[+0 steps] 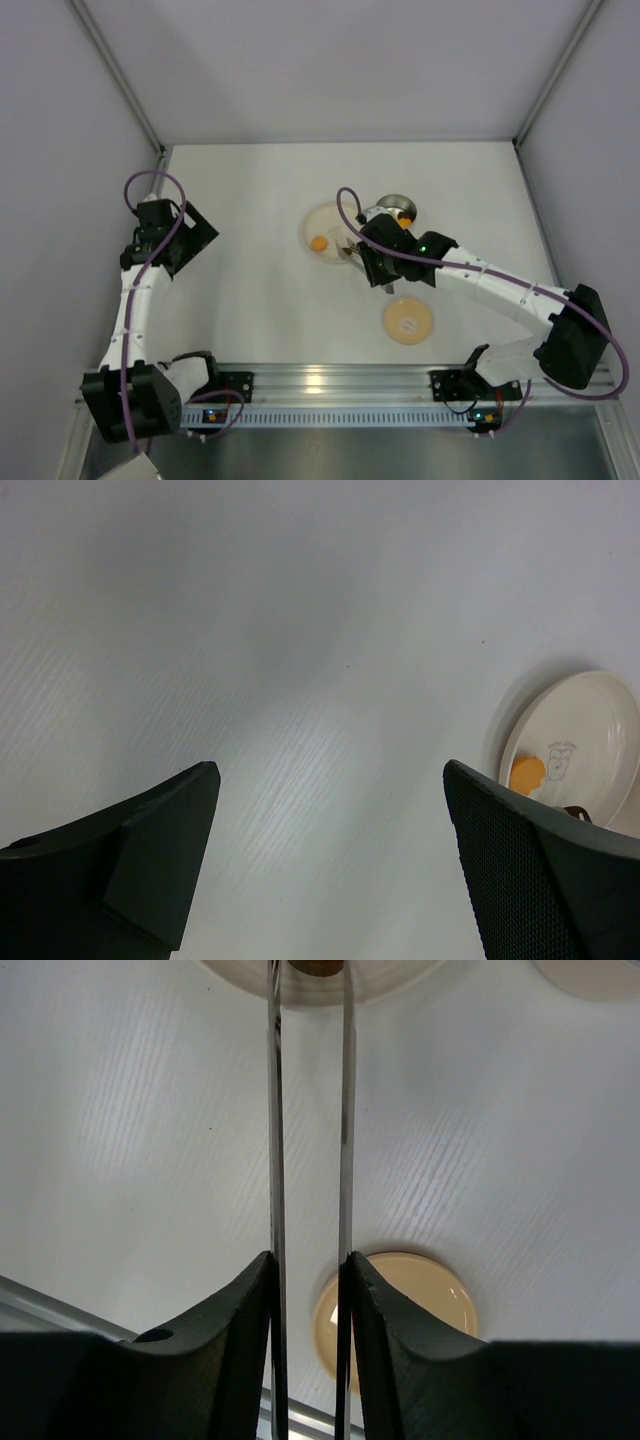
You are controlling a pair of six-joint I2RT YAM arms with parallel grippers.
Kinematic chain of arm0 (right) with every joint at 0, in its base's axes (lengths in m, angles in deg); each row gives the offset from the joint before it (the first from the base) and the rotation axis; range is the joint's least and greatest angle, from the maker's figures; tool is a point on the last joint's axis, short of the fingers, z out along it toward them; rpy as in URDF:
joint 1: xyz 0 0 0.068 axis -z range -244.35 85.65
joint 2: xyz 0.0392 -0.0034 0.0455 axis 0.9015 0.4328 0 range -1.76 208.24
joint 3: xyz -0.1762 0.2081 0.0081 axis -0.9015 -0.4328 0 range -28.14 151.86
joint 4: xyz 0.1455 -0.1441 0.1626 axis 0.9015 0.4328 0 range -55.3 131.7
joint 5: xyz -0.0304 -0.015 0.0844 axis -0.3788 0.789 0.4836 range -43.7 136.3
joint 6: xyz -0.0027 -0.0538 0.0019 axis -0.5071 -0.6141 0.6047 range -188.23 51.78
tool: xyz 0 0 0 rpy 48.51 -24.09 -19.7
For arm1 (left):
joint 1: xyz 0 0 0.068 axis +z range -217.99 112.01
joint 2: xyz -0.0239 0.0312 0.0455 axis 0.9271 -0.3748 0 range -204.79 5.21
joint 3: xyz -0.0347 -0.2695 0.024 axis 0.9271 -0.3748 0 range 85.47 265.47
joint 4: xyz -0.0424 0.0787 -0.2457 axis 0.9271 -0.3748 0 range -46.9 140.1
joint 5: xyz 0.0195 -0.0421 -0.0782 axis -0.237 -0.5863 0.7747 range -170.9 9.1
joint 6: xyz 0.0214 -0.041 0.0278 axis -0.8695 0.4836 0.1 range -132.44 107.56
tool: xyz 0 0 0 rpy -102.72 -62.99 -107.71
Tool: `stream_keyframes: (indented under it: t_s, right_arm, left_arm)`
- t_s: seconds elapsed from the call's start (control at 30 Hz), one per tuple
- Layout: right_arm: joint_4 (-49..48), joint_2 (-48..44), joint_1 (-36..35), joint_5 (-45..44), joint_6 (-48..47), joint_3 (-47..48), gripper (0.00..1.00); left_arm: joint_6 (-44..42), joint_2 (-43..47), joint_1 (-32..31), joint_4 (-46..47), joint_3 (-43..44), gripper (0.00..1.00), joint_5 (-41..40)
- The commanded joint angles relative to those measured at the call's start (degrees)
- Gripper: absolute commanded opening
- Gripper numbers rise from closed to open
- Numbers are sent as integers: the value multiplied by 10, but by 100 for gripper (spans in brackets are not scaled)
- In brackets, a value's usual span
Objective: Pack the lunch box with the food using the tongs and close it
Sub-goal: Pick up the fake food from the plate.
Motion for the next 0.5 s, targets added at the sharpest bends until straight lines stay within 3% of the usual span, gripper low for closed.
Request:
stream_keyframes:
  t_s: [0.0, 0.23, 0.47]
  right_arm:
    - [-24, 0, -7, -9, 5, 17, 32]
    - [-16, -7, -8, -26, 5, 31, 25]
    - [-1, -19, 6, -61, -3, 67, 26]
  left_arm:
    - [-6, 7, -1, 23, -8, 99, -3]
    - [-5, 6, -1, 24, -8, 99, -2]
    - [-6, 6, -1, 23, -7, 98, -2]
